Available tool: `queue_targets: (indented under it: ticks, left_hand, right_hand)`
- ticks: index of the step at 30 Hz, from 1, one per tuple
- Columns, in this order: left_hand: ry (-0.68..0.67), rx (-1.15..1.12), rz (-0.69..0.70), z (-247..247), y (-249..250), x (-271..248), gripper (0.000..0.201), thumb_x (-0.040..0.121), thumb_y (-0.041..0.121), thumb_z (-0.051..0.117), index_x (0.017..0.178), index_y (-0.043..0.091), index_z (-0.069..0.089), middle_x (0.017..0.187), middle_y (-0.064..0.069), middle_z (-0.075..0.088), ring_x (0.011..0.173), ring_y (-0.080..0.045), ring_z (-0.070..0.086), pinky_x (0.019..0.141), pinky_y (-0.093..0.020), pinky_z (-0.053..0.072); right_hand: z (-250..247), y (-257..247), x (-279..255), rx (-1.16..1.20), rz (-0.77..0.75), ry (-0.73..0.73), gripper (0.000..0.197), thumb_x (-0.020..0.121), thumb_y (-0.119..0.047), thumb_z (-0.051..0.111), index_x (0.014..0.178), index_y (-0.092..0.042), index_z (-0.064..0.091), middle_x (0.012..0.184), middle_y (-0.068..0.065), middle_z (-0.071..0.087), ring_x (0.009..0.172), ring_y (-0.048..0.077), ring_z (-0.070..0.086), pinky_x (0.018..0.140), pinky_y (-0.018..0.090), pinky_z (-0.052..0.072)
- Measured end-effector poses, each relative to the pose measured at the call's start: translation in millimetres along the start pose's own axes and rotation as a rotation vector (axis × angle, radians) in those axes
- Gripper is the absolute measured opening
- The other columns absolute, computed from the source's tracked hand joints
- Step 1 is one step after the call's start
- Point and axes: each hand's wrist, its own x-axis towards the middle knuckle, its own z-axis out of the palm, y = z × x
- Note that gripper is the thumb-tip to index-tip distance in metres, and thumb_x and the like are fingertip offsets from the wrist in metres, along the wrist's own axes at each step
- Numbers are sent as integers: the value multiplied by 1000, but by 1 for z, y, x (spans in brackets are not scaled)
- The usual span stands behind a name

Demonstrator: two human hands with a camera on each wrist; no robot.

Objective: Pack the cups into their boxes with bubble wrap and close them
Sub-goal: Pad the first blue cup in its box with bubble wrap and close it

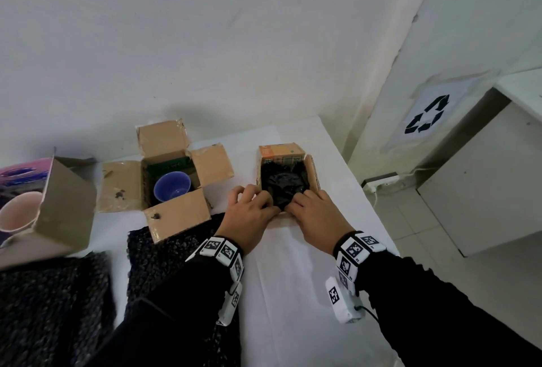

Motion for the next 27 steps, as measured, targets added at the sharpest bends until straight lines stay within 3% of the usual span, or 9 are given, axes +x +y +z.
queue_targets:
  ticks: [3, 6, 9, 12, 14, 19, 21, 24, 27]
  left_hand:
    - [-14, 46, 6, -4, 0, 0, 22, 77, 18, 71, 93, 33, 66, 86, 16, 62, 101, -21, 53, 92, -44, 30]
    - [-49, 73, 26, -7, 1, 1, 28, 74, 11, 68, 95, 30, 65, 85, 15, 65, 101, -21, 54, 97, -47, 28]
    - [-64, 53, 43, -5, 1, 1, 28, 76, 12, 66, 97, 29, 64, 87, 13, 66, 102, -19, 55, 96, -46, 32]
    - [-21, 8, 44, -6, -3, 2, 18, 82, 27, 61, 99, 26, 64, 96, 8, 64, 100, -20, 56, 93, -41, 33]
    - [-49, 18, 16, -9, -9, 4, 33, 78, 42, 61, 106, 25, 64, 107, 5, 62, 106, -22, 54, 94, -42, 31]
    - [-182, 92, 60, -16, -20, 15, 47, 74, 61, 54, 104, 27, 65, 106, 10, 64, 112, -23, 51, 98, -46, 26]
    - [-185, 81, 43, -18, -21, 21, 55, 70, 66, 48, 106, 26, 62, 113, 6, 60, 112, -24, 50, 99, -45, 26]
    - [-229, 41, -28, -19, -28, 28, 76, 64, 73, 49, 122, 25, 52, 129, 4, 51, 120, -22, 44, 103, -44, 26]
    - [-278, -29, -22, -19, -33, 34, 88, 64, 74, 53, 137, 26, 39, 139, 4, 45, 124, -20, 41, 108, -40, 27]
  right_hand:
    - [1, -5, -3, 44, 33, 16, 44, 63, -1, 60, 101, -22, 57, 87, -7, 59, 81, 19, 54, 74, 30, 26]
    - [7, -3, -4, 32, 35, 18, 42, 63, 0, 59, 100, -20, 58, 82, -5, 62, 78, 20, 59, 84, 30, 29]
    - [10, 1, -7, 40, -20, 53, 27, 76, -9, 52, 100, -17, 60, 81, -2, 65, 78, 20, 61, 97, 30, 32]
    - [-3, 7, -7, 71, 6, 167, 18, 92, -27, 44, 94, -19, 61, 87, -4, 62, 85, 20, 57, 89, 35, 36]
    - [-12, 16, -5, -3, 87, 220, 20, 92, -37, 49, 91, -20, 60, 93, -6, 61, 94, 21, 53, 87, 37, 35]
    - [-14, 31, -2, -146, 93, 108, 43, 94, -53, 39, 81, -19, 62, 90, -5, 67, 106, 26, 52, 93, 46, 33]
    - [-14, 33, 5, -167, 105, 74, 45, 94, -56, 36, 82, -20, 60, 100, -2, 67, 106, 26, 50, 94, 46, 32]
    - [-14, 37, 20, -176, 181, 37, 44, 90, -60, 37, 92, -22, 58, 118, 0, 63, 113, 26, 48, 97, 48, 29]
    - [-15, 41, 33, -189, 180, 30, 44, 90, -59, 37, 96, -21, 58, 116, 1, 63, 118, 26, 47, 102, 51, 25]
